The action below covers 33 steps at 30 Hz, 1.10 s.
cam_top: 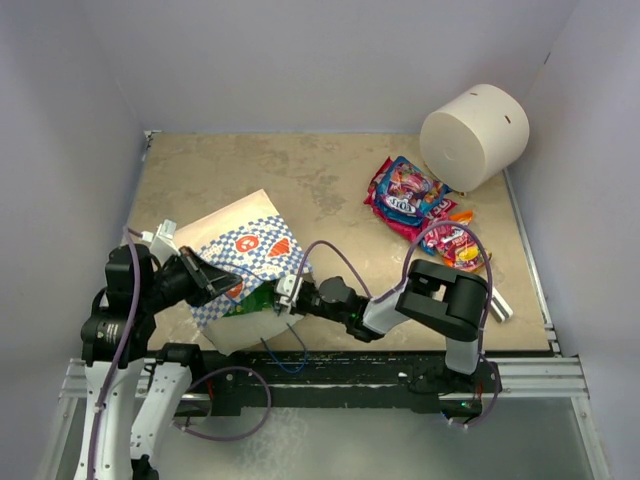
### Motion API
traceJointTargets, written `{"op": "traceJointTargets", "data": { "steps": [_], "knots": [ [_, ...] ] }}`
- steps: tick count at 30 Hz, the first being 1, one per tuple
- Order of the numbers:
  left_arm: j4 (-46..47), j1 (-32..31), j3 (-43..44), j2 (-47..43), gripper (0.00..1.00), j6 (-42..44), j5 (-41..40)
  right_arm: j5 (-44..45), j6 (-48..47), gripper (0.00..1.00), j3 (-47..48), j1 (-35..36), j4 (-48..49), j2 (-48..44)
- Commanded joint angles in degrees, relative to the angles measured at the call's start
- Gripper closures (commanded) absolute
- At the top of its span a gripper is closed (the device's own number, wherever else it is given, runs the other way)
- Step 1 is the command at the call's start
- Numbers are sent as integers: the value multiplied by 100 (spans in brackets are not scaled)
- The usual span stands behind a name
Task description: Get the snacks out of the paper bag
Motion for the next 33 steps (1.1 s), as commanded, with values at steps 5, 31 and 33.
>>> {"op": "traceJointTargets", "data": {
  "steps": [5, 31, 33],
  "knots": [
    [638, -3, 363, 266, 100, -54, 268, -1302, -358, 17, -172, 5, -343, -540],
    [756, -3, 875, 831, 100, 397, 610, 328, -364, 67, 167, 175, -235, -126],
    [788, -3, 882, 864, 100, 415, 569, 183, -294, 78, 215, 179, -521, -367]
  ]
}}
